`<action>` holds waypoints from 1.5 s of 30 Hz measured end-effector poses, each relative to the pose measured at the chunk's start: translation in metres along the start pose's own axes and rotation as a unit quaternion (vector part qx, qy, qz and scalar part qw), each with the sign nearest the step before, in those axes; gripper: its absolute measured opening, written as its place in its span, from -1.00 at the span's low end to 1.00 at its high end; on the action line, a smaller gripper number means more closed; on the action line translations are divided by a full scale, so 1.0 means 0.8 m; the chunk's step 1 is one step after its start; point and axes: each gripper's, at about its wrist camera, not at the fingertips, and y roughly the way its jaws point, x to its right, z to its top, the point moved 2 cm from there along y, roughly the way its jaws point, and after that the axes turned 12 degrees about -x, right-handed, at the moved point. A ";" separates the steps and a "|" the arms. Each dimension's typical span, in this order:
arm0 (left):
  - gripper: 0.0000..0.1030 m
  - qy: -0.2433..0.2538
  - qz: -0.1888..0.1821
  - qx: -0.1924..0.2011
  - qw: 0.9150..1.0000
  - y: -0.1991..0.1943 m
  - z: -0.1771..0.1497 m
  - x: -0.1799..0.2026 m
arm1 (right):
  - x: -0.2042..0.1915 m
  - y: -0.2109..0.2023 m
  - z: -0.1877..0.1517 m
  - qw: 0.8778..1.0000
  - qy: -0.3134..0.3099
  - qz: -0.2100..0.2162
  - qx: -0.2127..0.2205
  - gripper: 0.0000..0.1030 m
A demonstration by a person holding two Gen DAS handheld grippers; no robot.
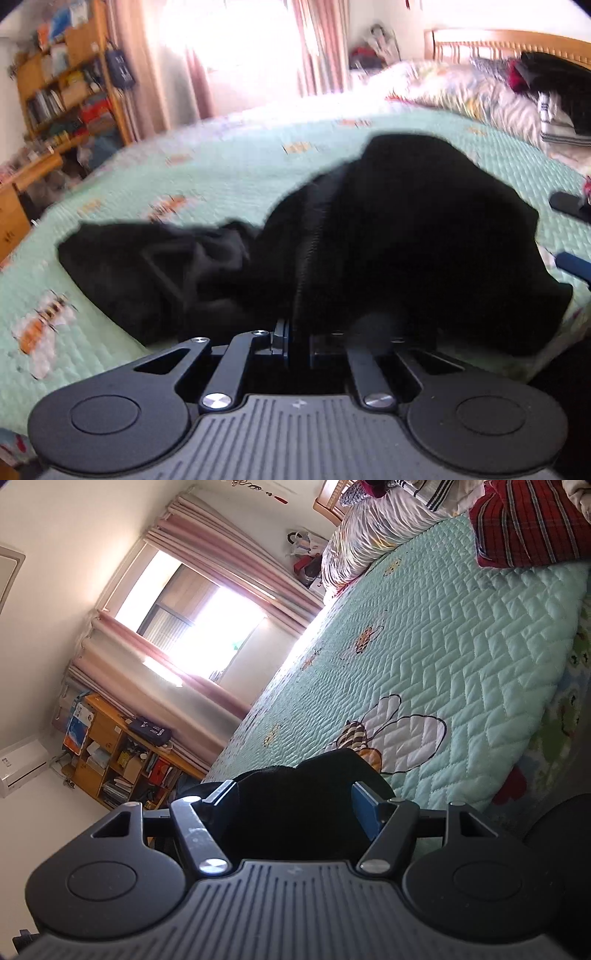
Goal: Fold clothes
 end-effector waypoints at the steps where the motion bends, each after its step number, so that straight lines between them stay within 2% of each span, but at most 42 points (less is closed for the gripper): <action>1: -0.83 0.005 0.011 0.014 1.000 -0.006 0.002 -0.001 | 0.000 0.000 0.000 1.000 0.000 0.000 0.000 0.34; 6: -0.83 0.007 0.047 0.076 0.996 -0.043 0.002 -0.011 | -0.003 -0.003 0.000 1.000 -0.006 -0.001 0.007 0.34; 11: -0.83 -0.012 0.051 0.143 0.988 -0.086 -0.001 -0.035 | -0.002 -0.020 0.008 0.999 -0.012 -0.008 0.045 0.34; 15: -0.82 0.002 0.044 0.168 0.985 -0.108 0.001 -0.030 | -0.003 0.000 -0.004 0.997 -0.018 -0.078 -0.012 0.35; 21: -0.80 0.013 0.026 0.174 0.984 -0.115 -0.007 -0.029 | -0.023 0.009 -0.045 0.991 -0.036 -0.088 -0.093 0.35; 22: -0.80 0.018 0.021 0.172 0.985 -0.115 -0.009 -0.029 | -0.026 0.010 -0.050 0.991 -0.039 -0.073 -0.104 0.37; 25: -0.80 0.055 0.016 0.193 0.979 -0.123 -0.016 -0.020 | -0.050 0.025 -0.063 0.988 -0.051 0.016 -0.148 0.36; 27: -0.80 0.085 0.011 0.216 0.973 -0.132 -0.022 -0.012 | -0.078 0.042 -0.074 0.980 -0.074 0.069 -0.173 0.37; 29: -0.79 0.105 0.000 0.236 0.966 -0.143 -0.026 -0.009 | -0.098 0.067 -0.081 0.969 -0.064 0.126 -0.201 0.37; 30: -0.80 0.113 -0.005 0.244 0.963 -0.148 -0.028 -0.006 | -0.107 0.080 -0.085 0.961 -0.053 0.160 -0.218 0.37; 31: -0.88 0.114 -0.003 0.244 0.963 -0.149 -0.029 -0.008 | -0.116 0.096 -0.090 0.950 -0.038 0.198 -0.239 0.39; 33: -0.87 0.113 0.001 0.244 0.963 -0.151 -0.030 -0.013 | -0.123 0.127 -0.102 0.922 0.024 0.266 -0.281 0.42; 34: -0.86 0.113 0.003 0.244 0.963 -0.151 -0.030 -0.015 | -0.122 0.144 -0.111 0.908 0.059 0.288 -0.298 0.44; 35: -0.84 0.100 -0.004 0.235 0.967 -0.148 -0.030 -0.024 | -0.120 0.163 -0.120 0.894 0.093 0.306 -0.314 0.46; 37: -0.82 0.073 -0.020 0.216 0.974 -0.141 -0.029 -0.044 | -0.111 0.192 -0.139 0.882 0.146 0.309 -0.324 0.46; 39: -0.81 0.064 -0.011 0.216 0.974 -0.140 -0.036 -0.055 | -0.104 0.214 -0.159 0.868 0.194 0.312 -0.333 0.43; 42: -0.81 0.039 0.018 0.221 0.974 -0.142 -0.043 -0.078 | -0.120 0.202 -0.159 0.882 0.155 0.292 -0.337 0.46; 45: -0.81 -0.010 0.020 0.220 0.975 -0.144 -0.045 -0.114 | -0.142 0.168 -0.146 0.894 0.077 0.274 -0.345 0.46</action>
